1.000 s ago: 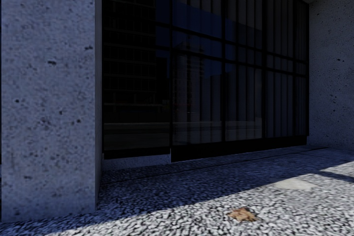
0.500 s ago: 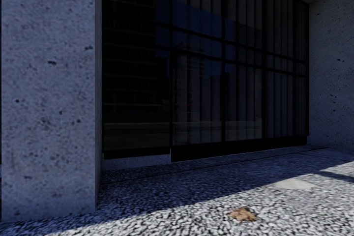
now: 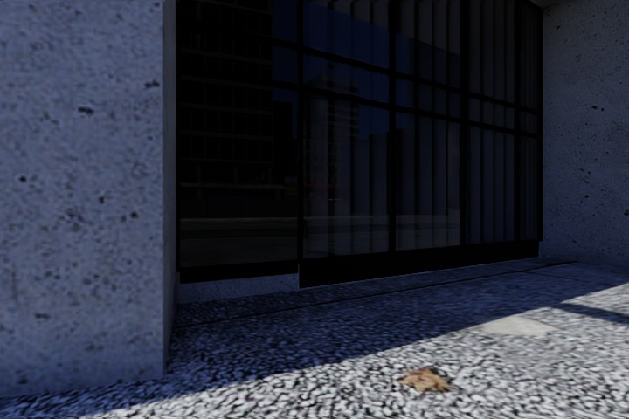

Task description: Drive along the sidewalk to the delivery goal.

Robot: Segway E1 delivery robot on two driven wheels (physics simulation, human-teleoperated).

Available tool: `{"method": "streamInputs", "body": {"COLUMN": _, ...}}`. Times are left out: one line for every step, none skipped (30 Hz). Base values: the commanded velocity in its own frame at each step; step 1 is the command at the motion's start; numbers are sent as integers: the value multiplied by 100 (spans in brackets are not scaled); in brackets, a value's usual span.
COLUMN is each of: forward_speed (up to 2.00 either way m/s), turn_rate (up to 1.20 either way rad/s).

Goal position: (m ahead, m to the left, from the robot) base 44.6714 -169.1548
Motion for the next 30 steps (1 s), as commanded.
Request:
{"method": "streamInputs", "body": {"forward_speed": 0, "turn_rate": -120}}
{"method": "streamInputs", "body": {"forward_speed": 0, "turn_rate": -120}}
{"method": "streamInputs", "body": {"forward_speed": 0, "turn_rate": -120}}
{"method": "streamInputs", "body": {"forward_speed": 0, "turn_rate": -120}}
{"method": "streamInputs", "body": {"forward_speed": 0, "turn_rate": -120}}
{"method": "streamInputs", "body": {"forward_speed": 0, "turn_rate": -120}}
{"method": "streamInputs", "body": {"forward_speed": 0, "turn_rate": -120}}
{"method": "streamInputs", "body": {"forward_speed": 0, "turn_rate": -120}}
{"method": "streamInputs", "body": {"forward_speed": 0, "turn_rate": -120}}
{"method": "streamInputs", "body": {"forward_speed": 0, "turn_rate": -120}}
{"method": "streamInputs", "body": {"forward_speed": 0, "turn_rate": -120}}
{"method": "streamInputs", "body": {"forward_speed": 0, "turn_rate": -120}}
{"method": "streamInputs", "body": {"forward_speed": 0, "turn_rate": -120}}
{"method": "streamInputs", "body": {"forward_speed": 0, "turn_rate": -120}}
{"method": "streamInputs", "body": {"forward_speed": 0, "turn_rate": -120}}
{"method": "streamInputs", "body": {"forward_speed": 0, "turn_rate": -120}}
{"method": "streamInputs", "body": {"forward_speed": 0, "turn_rate": -120}}
{"method": "streamInputs", "body": {"forward_speed": 0, "turn_rate": -117}}
{"method": "streamInputs", "body": {"forward_speed": 0, "turn_rate": -103}}
{"method": "streamInputs", "body": {"forward_speed": 0, "turn_rate": -94}}
{"method": "streamInputs", "body": {"forward_speed": 0, "turn_rate": -77}}
{"method": "streamInputs", "body": {"forward_speed": 0, "turn_rate": -19}}
{"method": "streamInputs", "body": {"forward_speed": 0, "turn_rate": -2}}
{"method": "streamInputs", "body": {"forward_speed": 0, "turn_rate": 0}}
{"method": "streamInputs", "body": {"forward_speed": 0, "turn_rate": 0}}
{"method": "streamInputs", "body": {"forward_speed": 0, "turn_rate": 0}}
{"method": "streamInputs", "body": {"forward_speed": 0, "turn_rate": 0}}
{"method": "streamInputs", "body": {"forward_speed": 0, "turn_rate": 0}}
{"method": "streamInputs", "body": {"forward_speed": 0, "turn_rate": 0}}
{"method": "streamInputs", "body": {"forward_speed": 61, "turn_rate": 0}}
